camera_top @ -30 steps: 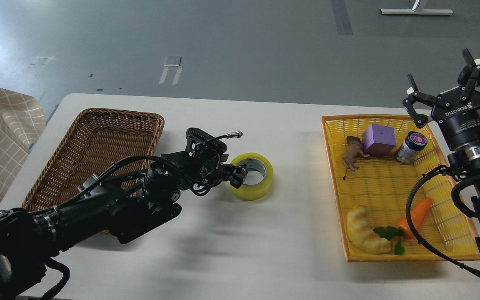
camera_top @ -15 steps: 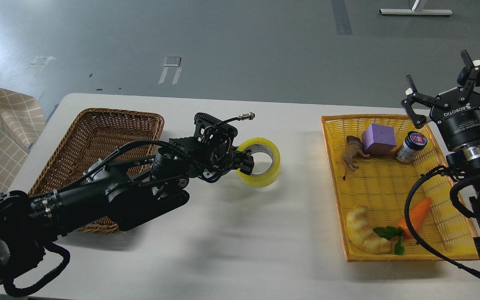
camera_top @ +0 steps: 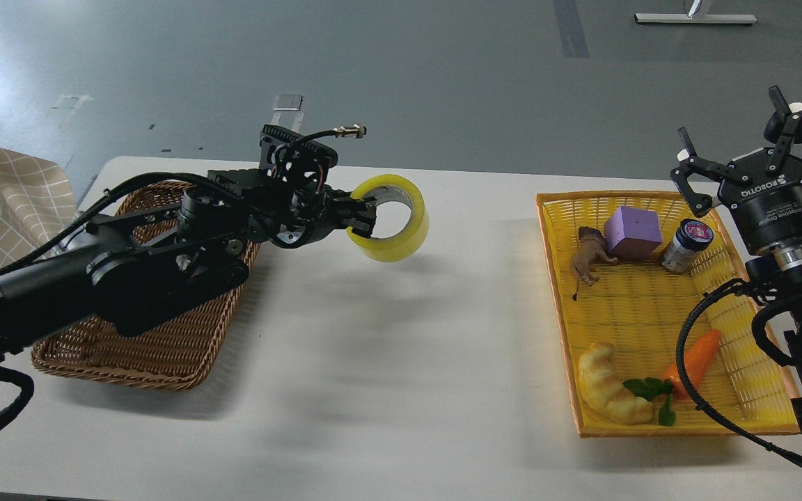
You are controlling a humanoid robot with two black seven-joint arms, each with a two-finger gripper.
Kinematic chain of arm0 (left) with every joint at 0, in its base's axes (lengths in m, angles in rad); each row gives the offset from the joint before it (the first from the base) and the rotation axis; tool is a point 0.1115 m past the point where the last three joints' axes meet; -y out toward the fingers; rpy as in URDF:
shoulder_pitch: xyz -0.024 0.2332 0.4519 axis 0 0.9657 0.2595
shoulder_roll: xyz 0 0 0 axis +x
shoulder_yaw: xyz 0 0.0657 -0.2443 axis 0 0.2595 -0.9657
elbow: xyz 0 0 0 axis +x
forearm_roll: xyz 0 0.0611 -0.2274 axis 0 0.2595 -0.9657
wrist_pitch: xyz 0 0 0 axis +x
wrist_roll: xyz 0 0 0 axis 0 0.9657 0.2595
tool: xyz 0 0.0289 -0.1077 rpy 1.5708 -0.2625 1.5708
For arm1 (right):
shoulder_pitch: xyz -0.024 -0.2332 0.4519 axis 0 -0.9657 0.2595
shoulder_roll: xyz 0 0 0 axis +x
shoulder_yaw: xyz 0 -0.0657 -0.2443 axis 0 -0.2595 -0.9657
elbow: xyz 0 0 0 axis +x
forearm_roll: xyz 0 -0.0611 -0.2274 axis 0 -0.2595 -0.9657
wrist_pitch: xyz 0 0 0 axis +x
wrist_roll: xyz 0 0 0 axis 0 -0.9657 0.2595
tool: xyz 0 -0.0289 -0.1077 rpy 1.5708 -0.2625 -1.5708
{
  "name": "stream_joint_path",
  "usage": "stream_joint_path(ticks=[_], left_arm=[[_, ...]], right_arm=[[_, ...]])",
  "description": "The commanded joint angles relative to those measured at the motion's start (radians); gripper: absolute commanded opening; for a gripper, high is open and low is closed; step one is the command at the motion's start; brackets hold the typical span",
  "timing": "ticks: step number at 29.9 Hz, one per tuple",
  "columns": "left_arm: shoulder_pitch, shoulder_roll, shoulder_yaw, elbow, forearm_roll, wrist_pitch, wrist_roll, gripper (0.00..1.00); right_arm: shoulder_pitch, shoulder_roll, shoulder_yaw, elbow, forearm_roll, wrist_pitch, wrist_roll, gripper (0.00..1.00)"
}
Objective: Place and transfer tape with both arms
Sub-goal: 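Lift the tape roll and carry it over the wicker basket, then lower the tape roll into the basket and open the left gripper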
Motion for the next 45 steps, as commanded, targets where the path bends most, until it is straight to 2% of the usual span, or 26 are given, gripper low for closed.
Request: stream_joint_path(ticks=[1, 3, 5, 13, 20, 24, 30, 39, 45], left_arm=[[-0.014, 0.123, 0.000, 0.001, -0.001, 0.001, -0.085, 0.00], [-0.023, 0.165, 0.000, 0.001, -0.001, 0.001, -0.128, 0.00], [-0.034, 0.234, 0.002, 0.001, -0.001, 0.000, -0.211, 0.00], [-0.025, 0.372, 0.016, 0.002, 0.001, 0.000, -0.344, 0.00], [0.043, 0.421, 0.023, 0.022, 0.005, 0.006, -0.363, 0.00], [0.058, 0.443, 0.026, 0.057, 0.012, 0.009, -0.404, 0.00], [0.104, 0.475, 0.026, 0.077, 0.006, 0.016, -0.432, 0.00], [0.202, 0.483, 0.028, 0.079, 0.012, 0.043, -0.434, 0.00], [0.235, 0.466, 0.028, 0.137, 0.012, 0.046, -0.434, 0.00]], right_arm=[[-0.001, 0.001, 0.000, 0.000, 0.001, 0.000, 0.000, 1.00], [-0.001, 0.001, 0.000, -0.002, -0.001, 0.000, 0.000, 1.00], [-0.004, 0.001, 0.000, -0.002, -0.001, 0.000, 0.000, 1.00], [-0.004, 0.001, 0.000, -0.002, -0.001, 0.000, 0.000, 1.00], [-0.006, 0.003, -0.002, -0.002, -0.001, 0.000, 0.000, 1.00], [-0.006, 0.006, -0.002, -0.002, -0.001, 0.000, 0.000, 1.00], [-0.006, 0.015, -0.002, -0.002, -0.001, 0.000, 0.000, 1.00], [-0.006, 0.023, -0.002, -0.002, -0.002, 0.000, 0.000, 1.00], [-0.009, 0.023, -0.002, -0.002, -0.002, 0.000, 0.000, 1.00]])
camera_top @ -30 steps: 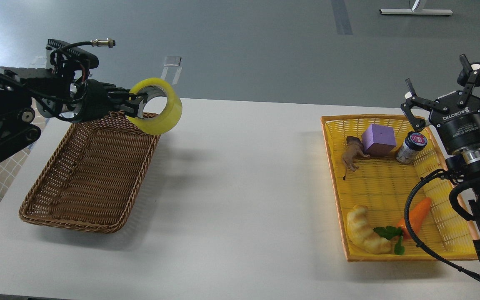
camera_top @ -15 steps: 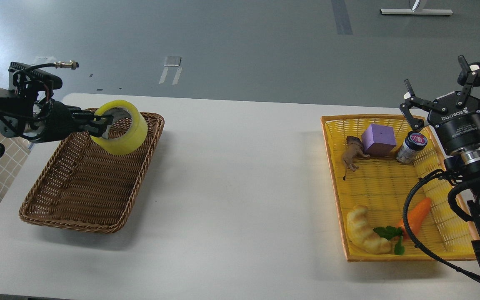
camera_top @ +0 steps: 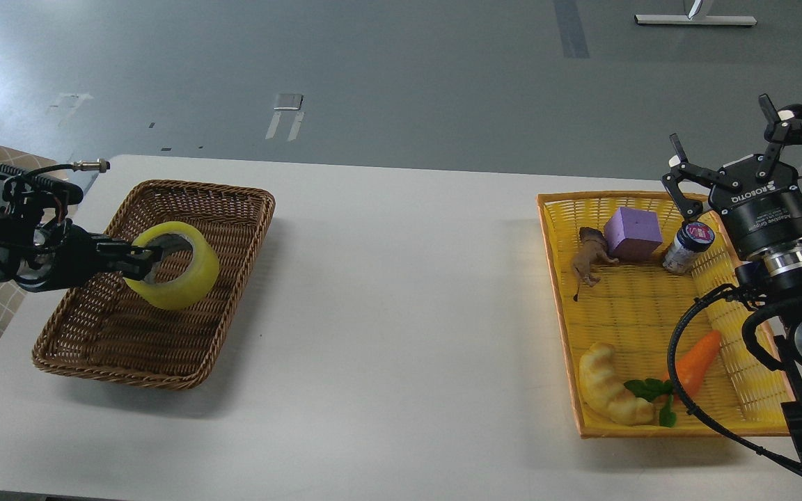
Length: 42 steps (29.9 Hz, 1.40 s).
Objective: Place and transfer tape with both arms
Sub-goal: 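Lower the tape roll into the basket and open the left gripper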
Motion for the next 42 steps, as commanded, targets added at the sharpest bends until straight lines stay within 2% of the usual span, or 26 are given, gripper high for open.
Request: stream_joint_path(ticks=[1, 13, 39, 42], left_arm=[[0.021, -0.012, -0.001, 0.053, 0.000, 0.004, -0.001, 0.00], [0.025, -0.029, 0.077, 0.091, 0.002, 0.071, -0.001, 0.00], [0.023, -0.052, 0.095, 0.127, -0.015, 0.071, -0.001, 0.00], [0.023, -0.052, 0.092, 0.127, -0.017, 0.071, 0.001, 0.03]], right_arm=[[-0.006, 0.000, 0.000, 0.000, 0.000, 0.000, 0.000, 1.00], [-0.012, 0.002, -0.001, 0.000, 0.000, 0.000, 0.000, 1.00], [-0.020, 0.000, 0.000, 0.000, 0.000, 0.000, 0.000, 1.00], [-0.020, 0.000, 0.002, 0.000, 0.000, 0.000, 0.000, 1.00]])
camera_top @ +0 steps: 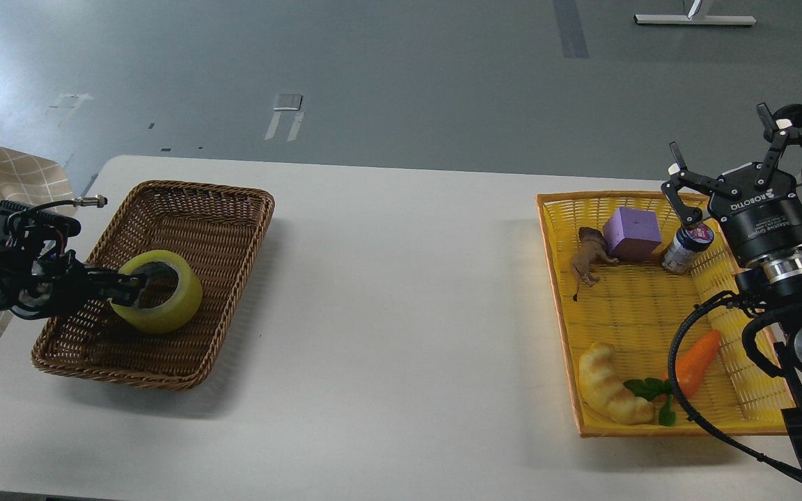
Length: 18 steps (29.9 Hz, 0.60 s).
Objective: Place and transfer tape with both arms
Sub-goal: 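Lower the tape roll into the basket and open the left gripper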
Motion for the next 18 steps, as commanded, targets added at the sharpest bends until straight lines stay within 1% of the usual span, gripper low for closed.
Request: stream_joint_path(ticks=[1, 2, 3, 4, 5, 7, 8, 13, 14, 17, 18], left_arm=[[0.000, 0.000, -0.003, 0.000, -0.003, 0.000, 0.000, 0.04], [0.000, 0.000, -0.005, 0.000, -0.003, 0.000, 0.000, 0.06], [0.000, 0.000, -0.003, -0.002, -0.003, 0.000, 0.000, 0.12], [0.000, 0.000, -0.005, -0.003, -0.003, -0.002, 0.000, 0.15], [0.000, 0.000, -0.005, -0.005, -0.003, -0.002, 0.002, 0.20], [0.000, -0.003, -0.008, -0.005, -0.004, -0.003, 0.002, 0.25], [-0.005, -0.014, -0.008, -0.005, -0.007, -0.005, 0.002, 0.34], [-0.013, -0.040, -0.005, -0.005, -0.098, -0.009, 0.003, 0.49], [-0.013, -0.038, -0.003, -0.006, -0.127, -0.009, 0.005, 0.58], [-0.014, -0.040, -0.005, -0.005, -0.167, -0.009, 0.008, 0.74], [-0.014, -0.040, -0.005, -0.005, -0.170, -0.009, 0.008, 0.78]], right_arm=[[0.000, 0.000, 0.001, 0.000, 0.000, 0.000, 0.000, 1.00], [0.000, 0.000, 0.001, 0.000, 0.000, 0.000, 0.000, 1.00], [0.000, 0.000, 0.001, 0.000, 0.000, 0.000, 0.000, 1.00], [0.000, 0.000, 0.001, 0.000, 0.000, 0.000, 0.000, 1.00], [0.000, 0.000, 0.001, 0.000, 0.000, 0.000, 0.000, 1.00], [-0.002, 0.000, 0.001, 0.000, 0.000, 0.000, 0.000, 1.00], [-0.002, -0.001, 0.001, 0.000, 0.000, 0.000, 0.000, 1.00], [-0.003, -0.001, 0.001, 0.000, 0.000, 0.000, 0.000, 1.00], [-0.006, -0.001, 0.001, 0.000, 0.000, 0.000, 0.000, 1.00], [-0.009, -0.001, 0.001, 0.000, 0.000, 0.000, 0.000, 1.00], [-0.009, 0.000, 0.001, 0.000, 0.000, 0.000, 0.000, 1.00]])
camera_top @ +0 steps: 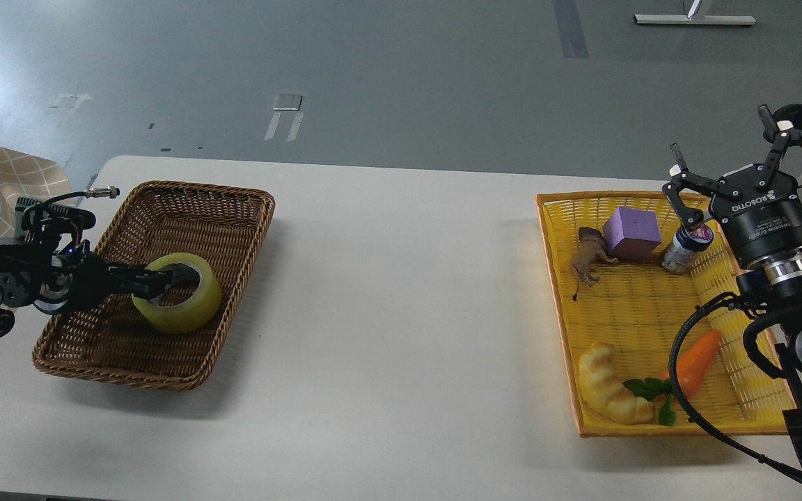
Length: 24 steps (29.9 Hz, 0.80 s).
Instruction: Place and transfer tape with both arms
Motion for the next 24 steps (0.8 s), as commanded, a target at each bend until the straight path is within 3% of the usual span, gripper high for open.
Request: stream_joint_path(ticks=[1, 4, 15, 24], left_arm=[[-0.002, -0.001, -0.002, 0.000, -0.028, 0.002, 0.003, 0.80], [-0.003, 0.007, -0.011, -0.001, -0.027, 0.006, 0.003, 0.87], [-0.049, 0.044, -0.020, -0.038, -0.027, 0.009, -0.002, 0.87], [-0.162, 0.082, -0.158, -0.073, -0.425, -0.043, -0.027, 0.88]], right_arm=[[-0.001, 0.000, 0.000, 0.000, 0.000, 0.000, 0.000, 1.00], [-0.001, 0.002, 0.000, 0.000, 0.000, 0.000, 0.000, 1.00], [-0.001, 0.002, 0.000, 0.002, 0.000, 0.000, 0.000, 1.00], [0.002, 0.002, 0.001, 0.002, 0.000, 0.000, 0.000, 1.00]])
